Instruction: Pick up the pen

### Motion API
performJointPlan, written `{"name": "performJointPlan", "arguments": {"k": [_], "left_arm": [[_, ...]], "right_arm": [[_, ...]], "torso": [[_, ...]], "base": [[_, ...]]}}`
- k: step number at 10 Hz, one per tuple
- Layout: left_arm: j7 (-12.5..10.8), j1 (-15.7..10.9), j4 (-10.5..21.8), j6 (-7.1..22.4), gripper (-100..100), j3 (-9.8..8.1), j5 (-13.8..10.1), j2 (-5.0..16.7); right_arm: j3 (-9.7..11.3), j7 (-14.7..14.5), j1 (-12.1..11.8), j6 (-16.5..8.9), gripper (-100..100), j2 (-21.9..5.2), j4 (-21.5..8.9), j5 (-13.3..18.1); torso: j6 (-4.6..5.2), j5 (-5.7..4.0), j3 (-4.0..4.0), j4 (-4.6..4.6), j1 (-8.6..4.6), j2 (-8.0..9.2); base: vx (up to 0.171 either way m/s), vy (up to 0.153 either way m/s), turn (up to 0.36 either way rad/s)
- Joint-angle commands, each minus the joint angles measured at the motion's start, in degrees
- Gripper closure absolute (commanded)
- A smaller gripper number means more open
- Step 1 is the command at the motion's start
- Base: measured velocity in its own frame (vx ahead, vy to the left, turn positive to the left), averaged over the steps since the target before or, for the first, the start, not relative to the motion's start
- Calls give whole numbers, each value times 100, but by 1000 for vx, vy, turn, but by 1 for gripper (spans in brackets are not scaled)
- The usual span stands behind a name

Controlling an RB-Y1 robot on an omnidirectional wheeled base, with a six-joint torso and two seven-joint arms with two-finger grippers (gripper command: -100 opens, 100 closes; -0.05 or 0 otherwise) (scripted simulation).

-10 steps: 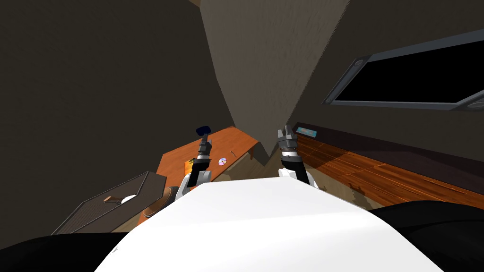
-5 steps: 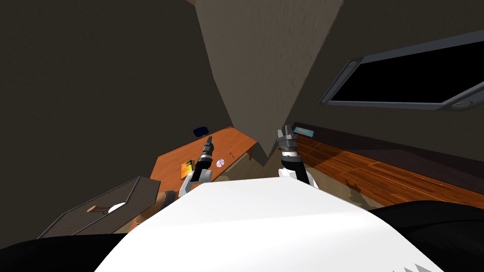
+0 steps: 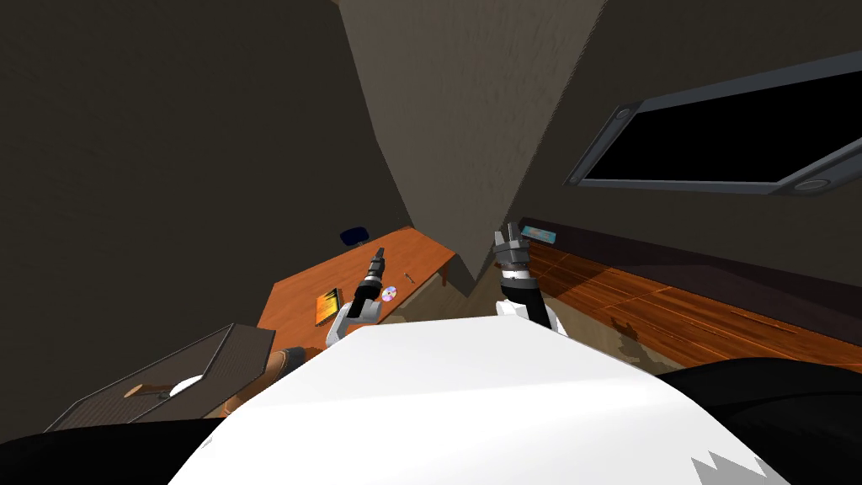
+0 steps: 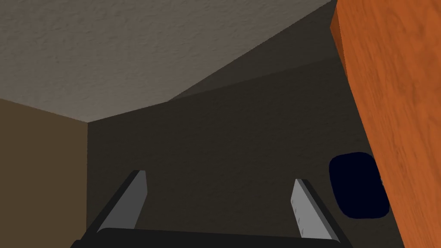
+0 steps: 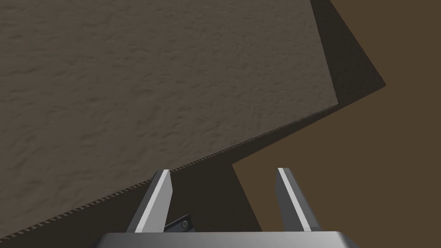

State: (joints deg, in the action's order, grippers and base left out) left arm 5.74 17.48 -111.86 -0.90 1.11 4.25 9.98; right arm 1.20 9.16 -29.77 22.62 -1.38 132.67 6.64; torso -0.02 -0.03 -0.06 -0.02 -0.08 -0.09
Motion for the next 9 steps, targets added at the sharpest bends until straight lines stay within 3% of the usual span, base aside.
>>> {"name": "performJointPlan", "arguments": {"k": [1, 6, 8, 9], "left_arm": [[113, -113, 188, 286, -100, 41, -2, 25], [309, -300, 568, 798, -100, 109, -12, 86], [510, -493, 920, 1227, -100, 180, -23, 154], [510, -493, 967, 1300, -100, 180, -23, 154]], "right_arm": [[0, 0, 0, 0, 0, 0, 0, 0], [0, 0, 0, 0, 0, 0, 0, 0], [0, 0, 0, 0, 0, 0, 0, 0], [0, 0, 0, 0, 0, 0, 0, 0]], "torso": [[0, 0, 0, 0, 0, 0], [1, -1, -1, 0, -6, -2], [1, -1, -1, 0, -4, -3], [1, -1, -5, -2, -7, -10]], "base": [[33, -33, -36], [27, -32, -35], [44, -37, -61], [43, -34, -24]]}}
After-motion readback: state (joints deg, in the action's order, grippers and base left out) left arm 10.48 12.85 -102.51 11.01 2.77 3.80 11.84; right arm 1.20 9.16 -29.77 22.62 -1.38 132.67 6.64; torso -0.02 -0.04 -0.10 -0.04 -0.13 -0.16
